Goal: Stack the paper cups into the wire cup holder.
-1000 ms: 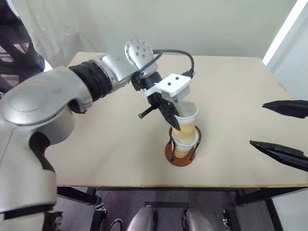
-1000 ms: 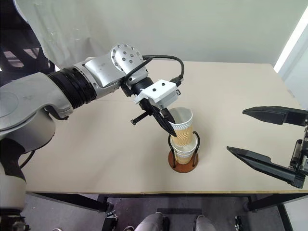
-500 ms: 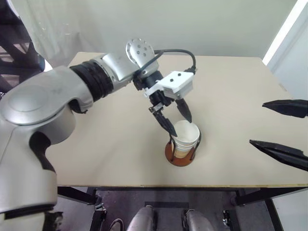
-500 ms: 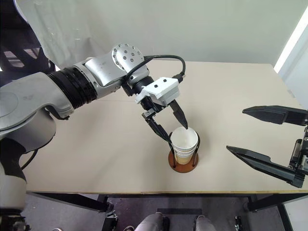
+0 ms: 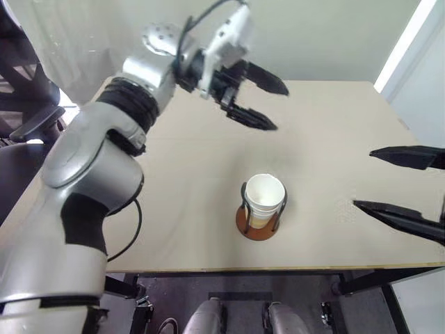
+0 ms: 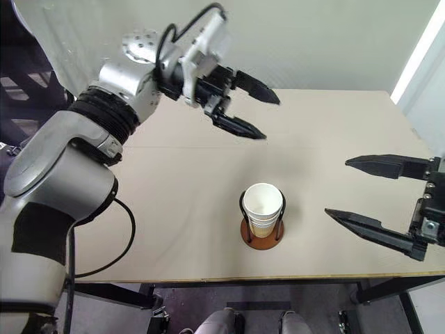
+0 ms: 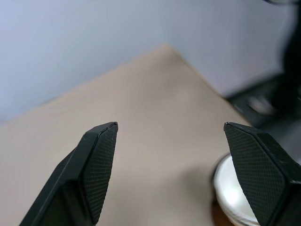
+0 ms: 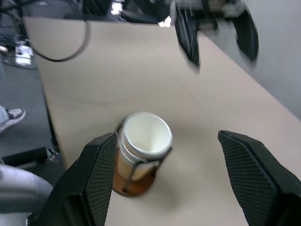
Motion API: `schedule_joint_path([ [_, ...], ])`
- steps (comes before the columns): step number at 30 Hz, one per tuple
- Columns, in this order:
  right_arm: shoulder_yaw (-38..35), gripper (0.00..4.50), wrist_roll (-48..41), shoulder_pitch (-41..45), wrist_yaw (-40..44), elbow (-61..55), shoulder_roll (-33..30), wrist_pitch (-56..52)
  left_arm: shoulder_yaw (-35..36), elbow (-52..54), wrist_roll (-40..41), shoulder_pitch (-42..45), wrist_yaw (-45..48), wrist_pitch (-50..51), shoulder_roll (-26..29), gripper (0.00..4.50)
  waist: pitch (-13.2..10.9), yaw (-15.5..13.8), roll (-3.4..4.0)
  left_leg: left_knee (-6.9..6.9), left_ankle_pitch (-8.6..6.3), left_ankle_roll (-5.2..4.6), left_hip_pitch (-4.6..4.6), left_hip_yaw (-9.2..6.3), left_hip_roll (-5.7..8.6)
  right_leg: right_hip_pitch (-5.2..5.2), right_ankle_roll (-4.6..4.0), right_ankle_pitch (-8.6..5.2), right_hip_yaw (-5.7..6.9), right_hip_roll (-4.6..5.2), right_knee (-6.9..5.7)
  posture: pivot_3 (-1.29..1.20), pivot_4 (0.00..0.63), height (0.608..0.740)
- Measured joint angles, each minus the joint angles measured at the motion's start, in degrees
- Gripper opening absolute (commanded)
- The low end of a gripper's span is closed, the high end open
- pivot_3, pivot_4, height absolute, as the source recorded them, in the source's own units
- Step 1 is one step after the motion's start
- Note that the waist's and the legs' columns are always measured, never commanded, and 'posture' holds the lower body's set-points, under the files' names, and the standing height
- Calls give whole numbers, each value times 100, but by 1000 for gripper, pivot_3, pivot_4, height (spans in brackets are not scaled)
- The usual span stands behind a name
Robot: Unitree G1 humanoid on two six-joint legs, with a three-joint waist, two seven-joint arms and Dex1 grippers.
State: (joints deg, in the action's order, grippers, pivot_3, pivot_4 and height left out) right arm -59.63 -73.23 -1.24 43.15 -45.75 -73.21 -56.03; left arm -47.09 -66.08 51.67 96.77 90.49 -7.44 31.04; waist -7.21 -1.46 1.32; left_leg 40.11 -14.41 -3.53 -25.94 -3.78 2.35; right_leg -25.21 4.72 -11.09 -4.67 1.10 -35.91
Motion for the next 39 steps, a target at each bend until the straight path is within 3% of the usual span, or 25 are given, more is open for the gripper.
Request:
schedule_joint_path([
  [5,1418,3512,1491,252,-54,850,187,861,1467,-317,-969,-863,-814,160,538,3850,1,44,3,4,46,49,0,10,0,-4,8,6,-10,-4,-1,0,150,740],
  [10,3342,3512,2799,1326,-419,1883,713,1743,2865,341,-1485,-2316,-2070,582,1225,3850,6,78,0,7,90,52,5,6,-6,-1,12,25,-12,4,-6,0,150,740],
  [15,4730,3512,3711,2377,-816,2579,1710,2060,4313,2625,-1386,-4805,-3385,1762,1771,3850,9,113,-1,5,103,52,11,13,-8,0,10,34,-8,-9,-7,0,150,740],
  [18,5323,3512,4331,3017,-1135,3325,2745,2504,5443,4303,-1202,-6665,-4373,2172,1816,3850,12,156,-13,-2,104,54,47,16,-8,6,-5,43,-4,-14,4,0,150,740],
  [24,5732,3512,5152,3717,-1397,4724,3941,3494,6931,6509,-780,-8320,-5724,2786,1324,3850,8,90,-18,-13,114,59,57,-5,-8,10,-95,64,10,-12,-4,0,150,740],
  [28,5869,3512,5446,3793,-1187,5375,4175,3878,7437,7281,-658,-9037,-6005,3080,1203,3850,8,71,-19,-21,109,50,84,-30,-7,31,-158,87,7,-21,-3,0,150,740],
  [31,5865,3512,5537,3873,-996,5791,4224,4041,7763,7461,-628,-9290,-6158,3204,1122,3850,7,86,-21,-65,113,158,101,-31,-9,26,-203,113,2,-23,-3,0,150,740],
  [39,5831,3512,5547,4220,-314,6123,4132,3996,7785,7626,-832,-9171,-6166,3233,1052,3850,11,99,-38,-200,187,220,106,-46,-14,-16,-282,169,-3,-27,-10,0,150,740],
])
